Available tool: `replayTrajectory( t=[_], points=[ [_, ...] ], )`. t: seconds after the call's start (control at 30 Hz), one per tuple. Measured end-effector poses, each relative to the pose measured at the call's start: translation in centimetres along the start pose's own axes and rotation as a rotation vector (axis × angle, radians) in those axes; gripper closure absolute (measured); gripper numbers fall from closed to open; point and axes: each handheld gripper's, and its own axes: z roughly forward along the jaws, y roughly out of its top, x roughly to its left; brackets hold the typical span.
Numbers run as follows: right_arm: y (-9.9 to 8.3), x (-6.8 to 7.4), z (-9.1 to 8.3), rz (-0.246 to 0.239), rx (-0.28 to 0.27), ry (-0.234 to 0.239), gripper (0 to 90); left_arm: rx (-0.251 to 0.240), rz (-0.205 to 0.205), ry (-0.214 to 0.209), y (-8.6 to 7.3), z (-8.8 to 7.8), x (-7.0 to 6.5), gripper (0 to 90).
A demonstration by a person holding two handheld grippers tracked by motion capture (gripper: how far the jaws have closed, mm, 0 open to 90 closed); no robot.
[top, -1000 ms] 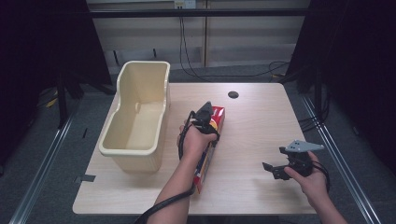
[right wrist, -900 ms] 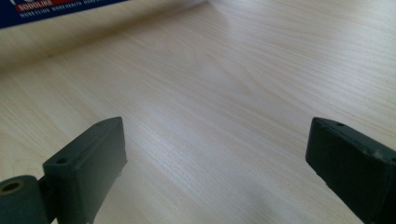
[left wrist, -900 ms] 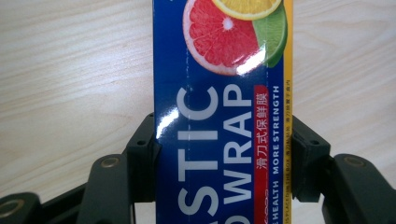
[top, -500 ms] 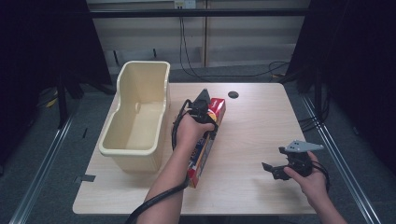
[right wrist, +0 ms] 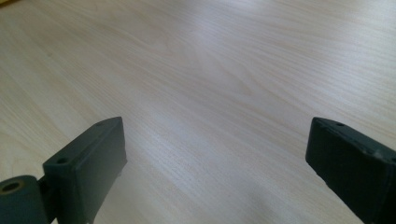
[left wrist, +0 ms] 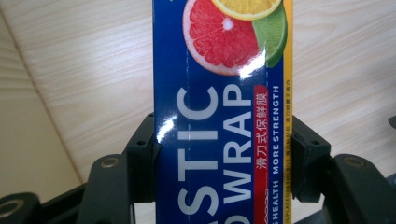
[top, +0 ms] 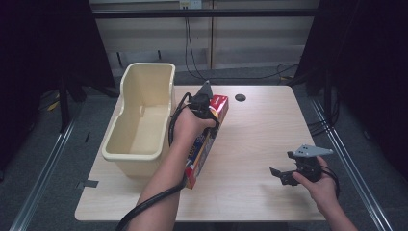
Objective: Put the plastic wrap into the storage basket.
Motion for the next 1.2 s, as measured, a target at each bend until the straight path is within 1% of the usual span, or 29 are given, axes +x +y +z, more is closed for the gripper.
replayTrajectory(
  t=[0.07,0.13,0.23,0.27,0.3,0.37,0.4,0.47,0.57,0.6,0.63,0.67,0.73,0.77,0.87,0.93,0.97,1.03,1.1,1.13,1.2],
  points=[
    [0.0,0.0,0.0,0.001,0.000,0.000,4.9,0.004,0.011,0.004,0.0,-0.4,0.2,40.8],
    [0.0,0.0,0.0,-0.002,0.000,0.002,4.9,-0.004,-0.004,0.000,0.0,-0.8,0.2,40.9],
    [0.0,0.0,0.0,-0.001,0.006,0.001,4.9,0.002,0.004,-0.002,0.0,-1.5,0.2,40.9],
    [0.0,0.0,0.0,0.000,0.005,0.002,4.9,-0.001,-0.004,0.003,0.0,-1.7,0.1,40.9],
    [0.0,0.0,0.0,-0.001,0.006,0.003,4.9,0.000,0.006,0.005,0.0,-1.9,0.2,40.9],
    [0.0,0.1,0.0,0.000,0.006,0.005,4.9,0.002,0.004,0.004,0.0,-2.3,0.2,40.9],
    [0.0,0.0,0.0,-0.002,0.006,0.004,4.9,0.008,0.012,0.005,0.0,-2.5,0.2,40.9],
    [0.0,0.0,0.0,-0.001,0.006,0.002,4.9,-0.002,0.003,-0.011,0.0,-2.9,0.2,40.8],
    [0.0,0.0,0.0,-0.001,0.006,0.002,4.9,-0.007,-0.001,-0.006,0.0,-3.6,0.3,40.8],
    [0.0,0.0,0.0,-0.001,0.006,0.002,4.9,-0.007,0.008,-0.007,0.0,-3.8,0.4,40.8],
    [0.0,0.0,0.0,-0.005,0.004,-0.001,4.9,-0.003,0.011,0.005,0.0,-4.0,0.4,40.8],
    [0.0,0.0,0.0,-0.004,0.005,0.002,4.9,-0.009,0.003,0.006,-0.1,-4.1,0.4,40.9],
    [0.0,0.0,0.0,-0.005,0.004,0.003,4.9,-0.005,0.004,0.004,-0.1,-4.6,0.6,40.8],
    [0.0,0.0,0.0,-0.003,0.004,0.000,4.9,-0.011,-0.004,-0.001,-0.1,-4.8,0.6,40.8],
    [0.0,0.0,0.0,-0.007,0.006,0.001,4.9,-0.017,-0.011,-0.008,-0.2,-5.4,0.8,40.8],
    [0.0,0.1,0.0,-0.002,0.008,0.001,4.9,-0.011,-0.010,-0.005,-0.2,-5.8,0.9,40.8],
    [0.0,0.1,0.0,-0.008,0.006,0.002,4.9,-0.003,-0.002,0.007,-0.2,-6.0,1.0,40.8],
    [0.0,0.1,0.0,-0.004,0.008,0.000,4.9,-0.010,-0.010,0.001,-0.2,-6.3,1.1,40.8],
    [0.1,0.1,0.0,-0.009,0.006,0.003,4.9,-0.016,-0.007,0.009,-0.3,-6.7,1.2,40.8],
    [0.1,0.1,0.0,-0.009,0.006,0.007,4.9,-0.009,0.002,0.008,-0.4,-6.9,1.3,40.8],
    [0.1,0.1,-0.1,-0.004,0.009,0.002,4.9,-0.013,-0.009,0.002,-0.5,-7.2,1.4,40.8]
  ],
)
